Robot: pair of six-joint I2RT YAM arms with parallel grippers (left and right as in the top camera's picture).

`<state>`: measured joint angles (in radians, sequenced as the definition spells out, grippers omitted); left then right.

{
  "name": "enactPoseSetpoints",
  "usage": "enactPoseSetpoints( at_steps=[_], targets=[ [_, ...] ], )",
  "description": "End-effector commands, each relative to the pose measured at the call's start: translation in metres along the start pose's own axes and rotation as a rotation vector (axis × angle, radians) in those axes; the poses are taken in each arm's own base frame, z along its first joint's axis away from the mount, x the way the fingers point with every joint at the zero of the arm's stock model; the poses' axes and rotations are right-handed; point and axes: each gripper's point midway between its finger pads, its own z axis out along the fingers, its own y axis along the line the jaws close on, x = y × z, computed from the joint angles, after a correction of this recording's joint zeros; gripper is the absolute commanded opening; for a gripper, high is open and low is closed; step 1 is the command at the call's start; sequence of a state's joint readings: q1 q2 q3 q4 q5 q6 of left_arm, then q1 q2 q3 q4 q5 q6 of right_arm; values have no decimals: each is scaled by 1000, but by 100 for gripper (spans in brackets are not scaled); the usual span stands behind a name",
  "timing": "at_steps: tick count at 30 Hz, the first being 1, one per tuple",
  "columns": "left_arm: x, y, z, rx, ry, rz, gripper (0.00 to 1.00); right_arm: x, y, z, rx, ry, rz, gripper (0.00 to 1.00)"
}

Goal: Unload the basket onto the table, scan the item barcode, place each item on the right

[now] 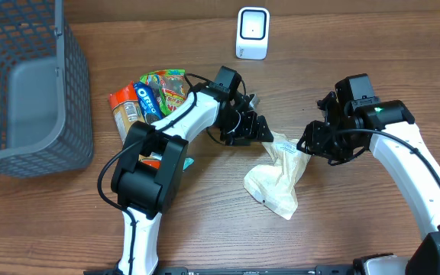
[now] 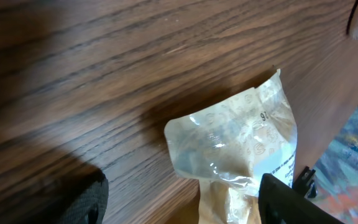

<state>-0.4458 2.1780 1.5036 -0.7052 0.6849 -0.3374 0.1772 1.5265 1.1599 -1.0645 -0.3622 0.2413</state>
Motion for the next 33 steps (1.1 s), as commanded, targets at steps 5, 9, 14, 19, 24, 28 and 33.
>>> enactPoseSetpoints(
  at_steps=[5, 9, 14, 19, 24, 28, 33],
  targets=[
    [0, 5, 29, -14, 7, -22, 62, -8, 7, -11, -18, -41, -23, 45],
    [3, -5, 43, 55, 36, -13, 59, -7, 7, -11, -17, -39, -23, 44],
    [11, -9, 53, 87, 75, -13, 57, -7, 7, -11, -18, -40, -25, 45],
    [13, -14, 53, 111, 85, -12, 25, -8, 6, -11, -10, -42, -25, 44],
    [13, -13, 52, 112, 84, -13, 4, -8, 6, -11, -11, -42, -25, 45],
    [13, -14, 52, 119, 86, -14, 4, -8, 6, -11, -11, -42, -25, 45],
    [3, -12, 41, 130, 65, -29, 4, -7, 6, -11, -11, -41, -24, 44]
  ],
)
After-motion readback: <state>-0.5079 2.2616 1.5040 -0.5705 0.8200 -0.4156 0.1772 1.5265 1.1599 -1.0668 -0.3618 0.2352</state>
